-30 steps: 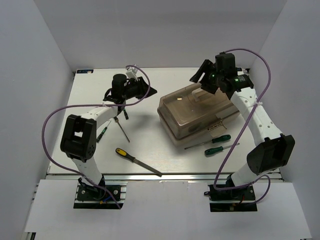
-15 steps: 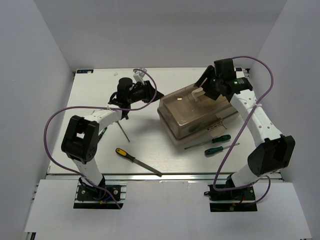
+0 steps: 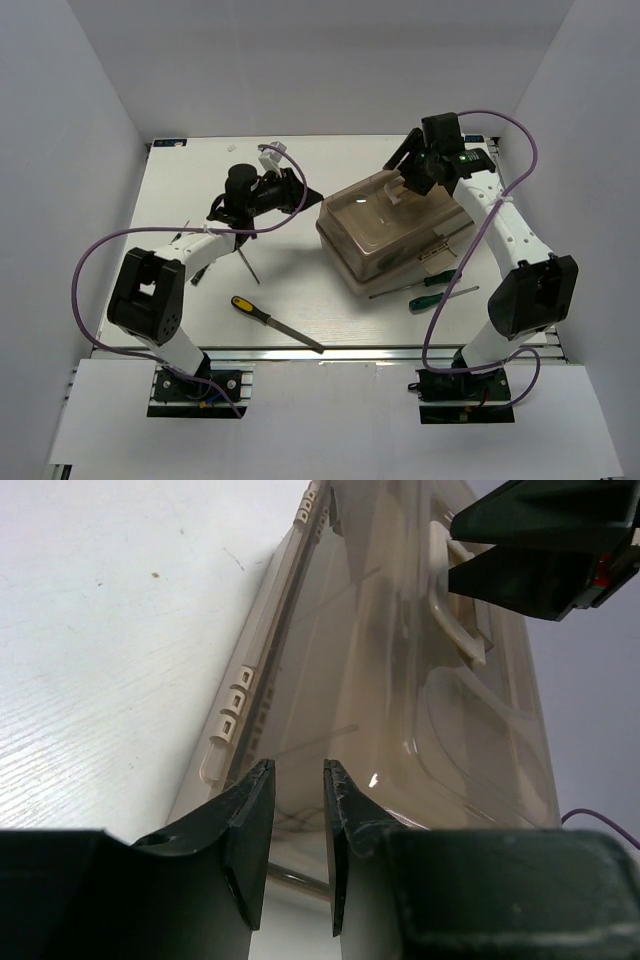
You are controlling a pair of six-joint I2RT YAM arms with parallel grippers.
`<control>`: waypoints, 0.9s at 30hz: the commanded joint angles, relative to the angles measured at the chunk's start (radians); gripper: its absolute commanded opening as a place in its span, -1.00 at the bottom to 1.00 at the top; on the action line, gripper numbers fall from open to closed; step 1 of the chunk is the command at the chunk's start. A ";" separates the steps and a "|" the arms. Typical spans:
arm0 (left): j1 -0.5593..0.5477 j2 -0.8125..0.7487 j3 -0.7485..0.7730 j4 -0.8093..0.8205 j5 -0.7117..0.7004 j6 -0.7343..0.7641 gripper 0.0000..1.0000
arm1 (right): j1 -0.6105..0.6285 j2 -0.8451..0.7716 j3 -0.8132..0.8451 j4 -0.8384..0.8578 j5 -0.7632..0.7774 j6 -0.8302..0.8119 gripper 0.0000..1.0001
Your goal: Sort the tools into containers
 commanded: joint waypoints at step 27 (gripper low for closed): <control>0.041 -0.139 0.124 -0.104 -0.168 0.029 0.09 | -0.001 0.241 0.088 0.349 -0.551 0.047 0.09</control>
